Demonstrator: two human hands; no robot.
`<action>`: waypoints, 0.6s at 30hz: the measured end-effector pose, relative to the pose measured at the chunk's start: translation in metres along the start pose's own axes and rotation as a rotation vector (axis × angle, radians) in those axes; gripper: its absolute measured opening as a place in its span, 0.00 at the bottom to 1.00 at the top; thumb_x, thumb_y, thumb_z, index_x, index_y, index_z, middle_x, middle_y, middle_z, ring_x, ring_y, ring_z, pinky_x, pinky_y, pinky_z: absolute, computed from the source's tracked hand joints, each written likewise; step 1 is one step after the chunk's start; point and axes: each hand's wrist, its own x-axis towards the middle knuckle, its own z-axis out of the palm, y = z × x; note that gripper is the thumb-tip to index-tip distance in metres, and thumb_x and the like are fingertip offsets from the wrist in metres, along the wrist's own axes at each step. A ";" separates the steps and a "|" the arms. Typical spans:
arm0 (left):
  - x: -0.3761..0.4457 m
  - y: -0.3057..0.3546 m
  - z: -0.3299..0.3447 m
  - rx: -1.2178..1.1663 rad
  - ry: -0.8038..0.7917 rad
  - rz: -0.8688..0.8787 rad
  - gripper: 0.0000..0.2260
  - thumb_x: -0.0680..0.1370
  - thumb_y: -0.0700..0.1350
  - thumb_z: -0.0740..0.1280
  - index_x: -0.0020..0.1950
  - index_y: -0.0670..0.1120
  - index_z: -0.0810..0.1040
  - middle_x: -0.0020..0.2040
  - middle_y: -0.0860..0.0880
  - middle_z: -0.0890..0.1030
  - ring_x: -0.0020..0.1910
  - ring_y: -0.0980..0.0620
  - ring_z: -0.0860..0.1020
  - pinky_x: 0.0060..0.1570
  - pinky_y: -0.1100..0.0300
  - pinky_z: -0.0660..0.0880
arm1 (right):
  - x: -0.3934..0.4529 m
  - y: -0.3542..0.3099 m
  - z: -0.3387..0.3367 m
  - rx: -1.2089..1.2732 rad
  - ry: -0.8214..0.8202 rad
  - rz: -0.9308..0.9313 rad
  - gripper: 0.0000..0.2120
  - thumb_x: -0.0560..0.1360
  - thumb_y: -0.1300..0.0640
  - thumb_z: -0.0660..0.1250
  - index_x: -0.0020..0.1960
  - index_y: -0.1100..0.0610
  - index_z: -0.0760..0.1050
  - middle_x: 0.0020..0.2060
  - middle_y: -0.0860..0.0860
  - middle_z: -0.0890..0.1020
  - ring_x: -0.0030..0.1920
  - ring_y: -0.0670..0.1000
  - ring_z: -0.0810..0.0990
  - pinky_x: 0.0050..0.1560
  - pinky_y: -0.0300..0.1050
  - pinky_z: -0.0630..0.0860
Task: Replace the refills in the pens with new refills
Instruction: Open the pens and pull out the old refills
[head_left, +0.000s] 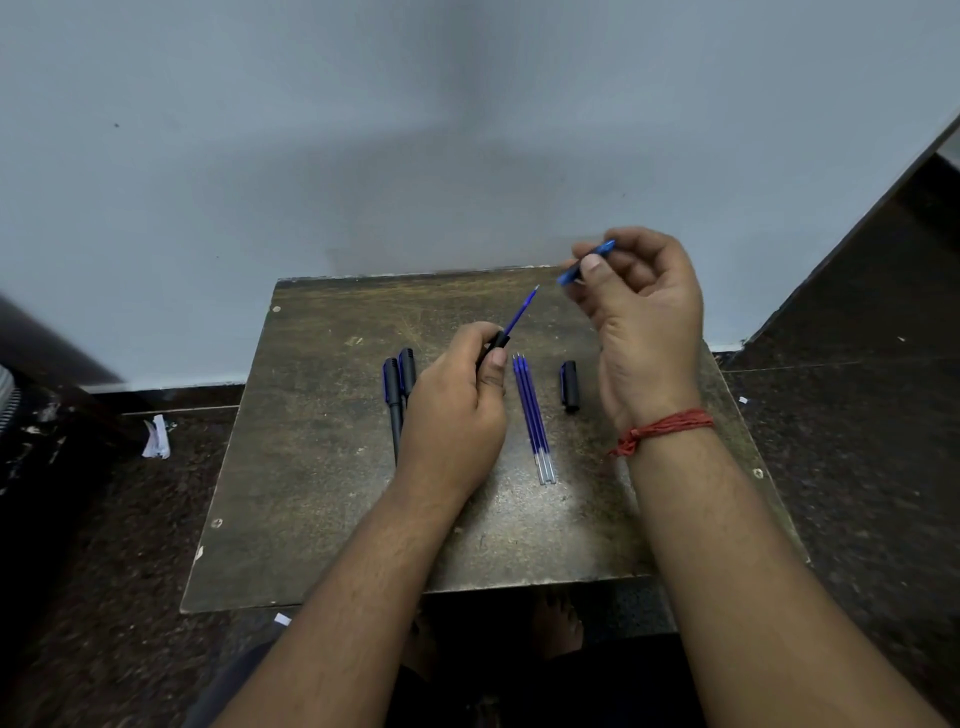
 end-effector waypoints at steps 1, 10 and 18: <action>0.000 0.000 0.000 -0.006 0.003 0.001 0.07 0.84 0.44 0.60 0.59 0.49 0.75 0.37 0.53 0.77 0.37 0.52 0.77 0.38 0.49 0.75 | 0.001 0.000 -0.001 0.021 0.027 -0.015 0.10 0.76 0.72 0.66 0.53 0.59 0.73 0.46 0.59 0.83 0.44 0.56 0.83 0.49 0.50 0.80; 0.002 -0.001 -0.001 -0.064 0.058 -0.041 0.10 0.84 0.44 0.59 0.63 0.49 0.75 0.38 0.51 0.77 0.38 0.50 0.77 0.40 0.46 0.76 | 0.011 -0.005 -0.021 -0.827 -0.068 0.018 0.08 0.73 0.60 0.71 0.47 0.50 0.75 0.41 0.50 0.80 0.44 0.55 0.83 0.50 0.52 0.81; 0.003 -0.004 -0.001 -0.050 0.079 -0.045 0.10 0.83 0.47 0.58 0.62 0.51 0.74 0.38 0.54 0.77 0.39 0.51 0.77 0.41 0.46 0.76 | 0.004 -0.005 -0.022 -1.480 -0.281 0.219 0.08 0.73 0.66 0.64 0.50 0.56 0.74 0.49 0.54 0.77 0.49 0.55 0.74 0.46 0.44 0.69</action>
